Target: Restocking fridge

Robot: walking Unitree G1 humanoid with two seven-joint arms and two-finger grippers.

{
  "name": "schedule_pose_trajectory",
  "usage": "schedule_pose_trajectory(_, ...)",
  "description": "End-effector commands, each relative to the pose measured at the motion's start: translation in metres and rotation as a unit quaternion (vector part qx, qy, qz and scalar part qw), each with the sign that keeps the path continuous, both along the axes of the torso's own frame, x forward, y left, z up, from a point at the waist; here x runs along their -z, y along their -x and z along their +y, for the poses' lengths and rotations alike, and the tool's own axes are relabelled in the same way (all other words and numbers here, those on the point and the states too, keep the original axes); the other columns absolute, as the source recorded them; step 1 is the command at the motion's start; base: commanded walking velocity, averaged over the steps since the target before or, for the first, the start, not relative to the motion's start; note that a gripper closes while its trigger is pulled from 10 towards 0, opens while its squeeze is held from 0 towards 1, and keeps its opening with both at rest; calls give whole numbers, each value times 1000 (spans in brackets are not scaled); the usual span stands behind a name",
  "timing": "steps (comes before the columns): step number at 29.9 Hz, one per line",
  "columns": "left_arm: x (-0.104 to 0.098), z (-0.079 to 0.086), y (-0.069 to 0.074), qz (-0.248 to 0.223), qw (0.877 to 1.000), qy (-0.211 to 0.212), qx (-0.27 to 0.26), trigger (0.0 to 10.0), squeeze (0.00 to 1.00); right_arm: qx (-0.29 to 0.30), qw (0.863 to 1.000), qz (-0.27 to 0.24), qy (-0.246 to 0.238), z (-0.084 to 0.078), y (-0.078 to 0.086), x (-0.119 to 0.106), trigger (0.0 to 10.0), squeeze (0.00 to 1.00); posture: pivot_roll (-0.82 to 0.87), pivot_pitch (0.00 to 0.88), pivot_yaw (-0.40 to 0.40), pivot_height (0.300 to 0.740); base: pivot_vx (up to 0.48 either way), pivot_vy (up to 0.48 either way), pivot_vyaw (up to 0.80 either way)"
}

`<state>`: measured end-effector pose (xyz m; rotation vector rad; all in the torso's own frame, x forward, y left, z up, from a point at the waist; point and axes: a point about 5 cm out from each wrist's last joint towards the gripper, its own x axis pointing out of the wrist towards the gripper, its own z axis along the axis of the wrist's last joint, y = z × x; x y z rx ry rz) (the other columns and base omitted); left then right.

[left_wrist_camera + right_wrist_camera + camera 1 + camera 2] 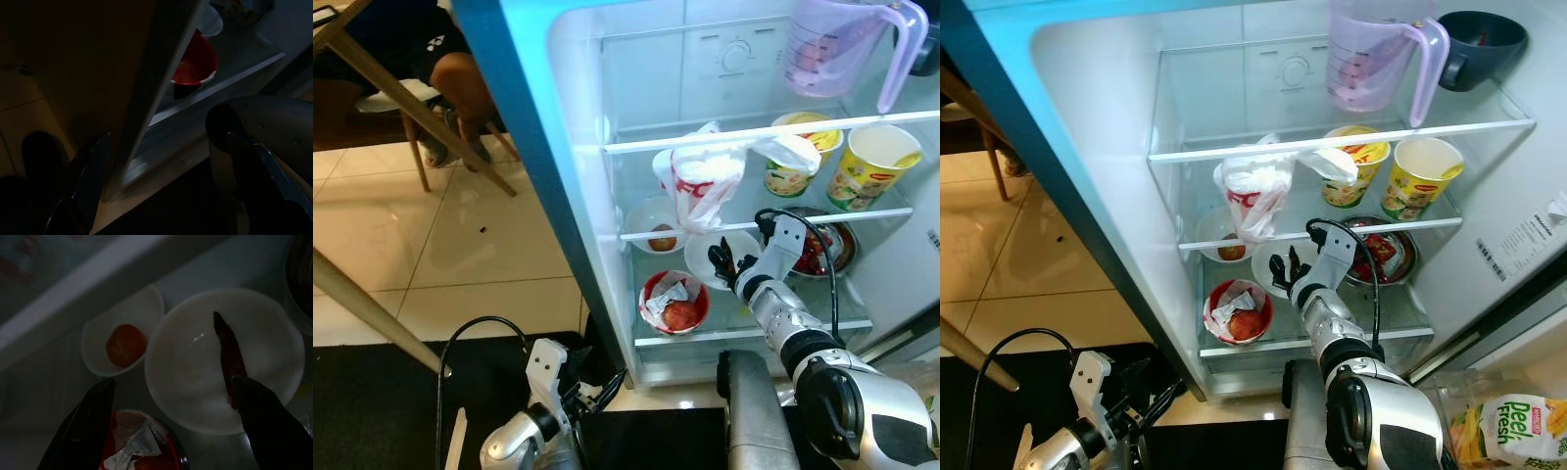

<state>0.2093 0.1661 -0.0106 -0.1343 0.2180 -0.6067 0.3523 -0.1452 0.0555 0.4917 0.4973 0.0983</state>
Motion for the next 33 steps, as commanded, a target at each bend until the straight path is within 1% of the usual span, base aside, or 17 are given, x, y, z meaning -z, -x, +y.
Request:
schedule_pose_trajectory(1, 9, -4, 5, 30, 999, 8, 9, 10000, 0, -21, 1000, -12, 3, -10, 10, 11, 10000, 0, 11, 130, 27, 449, 0, 0, 0)
schedule_pose_trajectory(6, 15, -1, 5, 54, 998, 8, 5, 10000, 0, -32, 998, -18, 43, -32, 26, 26, 10000, 0, 1, 104, 22, 449, 0, 0, 0)
schedule_pose_trajectory(8, 15, -1, 5, 54, 998, 8, 5, 10000, 0, -32, 998, -18, 43, -32, 26, 26, 10000, 0, 1, 104, 22, 449, 0, 0, 0)
schedule_pose_trajectory(9, 18, 3, 6, 68, 998, 6, -2, 10000, 0, -42, 996, -19, 79, -38, 33, 33, 10000, 0, -7, 91, 26, 449, 0, 0, 0)
schedule_pose_trajectory(12, 22, 8, 9, 83, 996, 6, -15, 10000, 0, -49, 995, -11, 83, -43, 42, 41, 10000, 0, -13, 81, 26, 449, 0, 0, 0)
schedule_pose_trajectory(14, 30, 21, 13, 113, 992, -10, -54, 10000, 0, -29, 999, 13, 18, -59, 62, 56, 10000, 0, -25, 54, 25, 449, 0, 0, 0)
schedule_pose_trajectory(16, 30, 21, 13, 113, 992, -10, -54, 10000, 0, -29, 999, 13, 18, -59, 62, 56, 10000, 0, -25, 54, 25, 449, 0, 0, 0)
schedule_pose_trajectory(17, 32, 25, 13, 121, 990, -15, -68, 10000, 0, -13, 1000, 16, -11, -64, 67, 59, 10000, 0, -25, 50, 24, 449, 0, 0, 0)
schedule_pose_trajectory(18, 32, 25, 13, 121, 990, -15, -68, 10000, 0, -13, 1000, 16, -11, -64, 67, 59, 10000, 0, -25, 50, 24, 449, 0, 0, 0)
schedule_pose_trajectory(19, 32, 34, 12, 130, 986, -10, -104, 10000, 0, -6, 1000, 18, -24, -66, 74, 64, 10000, 0, -27, 36, 22, 454, 0, 0, 0)
schedule_pose_trajectory(20, 32, 34, 12, 130, 986, -10, -104, 10000, 0, -6, 1000, 18, -24, -66, 74, 64, 10000, 0, -27, 36, 22, 454, 0, 0, 0)
schedule_pose_trajectory(21, 32, 45, 11, 136, 979, -2, -151, 10000, 0, 0, 999, 27, -28, -68, 82, 70, 10000, 0, -27, 16, 16, 459, 0, 0, 0)
schedule_pose_trajectory(22, 32, 45, 11, 136, 979, -2, -151, 10000, 0, 0, 999, 27, -28, -68, 82, 70, 10000, 0, -27, 16, 16, 459, 0, 0, 0)
schedule_pose_trajectory(25, 31, 80, 10, 156, 944, 29, -290, 10000, 0, 25, 997, 74, -17, -70, 102, 88, 10000, 0, -32, 0, 10, 474, 0, 0, 0)
schedule_pose_trajectory(28, 32, 86, 11, 165, 933, 34, -317, 10000, 0, 33, 996, 84, -16, -71, 107, 92, 10000, 0, -29, 0, 8, 479, 0, 0, 0)
schedule_pose_trajectory(30, 34, 96, 13, 188, 917, 27, -350, 10000, 0, 40, 994, 98, -14, -71, 112, 96, 10000, 0, -29, 0, 8, 489, 0, 0, 0)
schedule_pose_trajectory(33, 34, 100, 14, 191, 912, 29, -363, 10000, 0, 48, 993, 105, -17, -72, 115, 99, 10000, 0, -28, 0, 7, 494, 0, 0, 0)
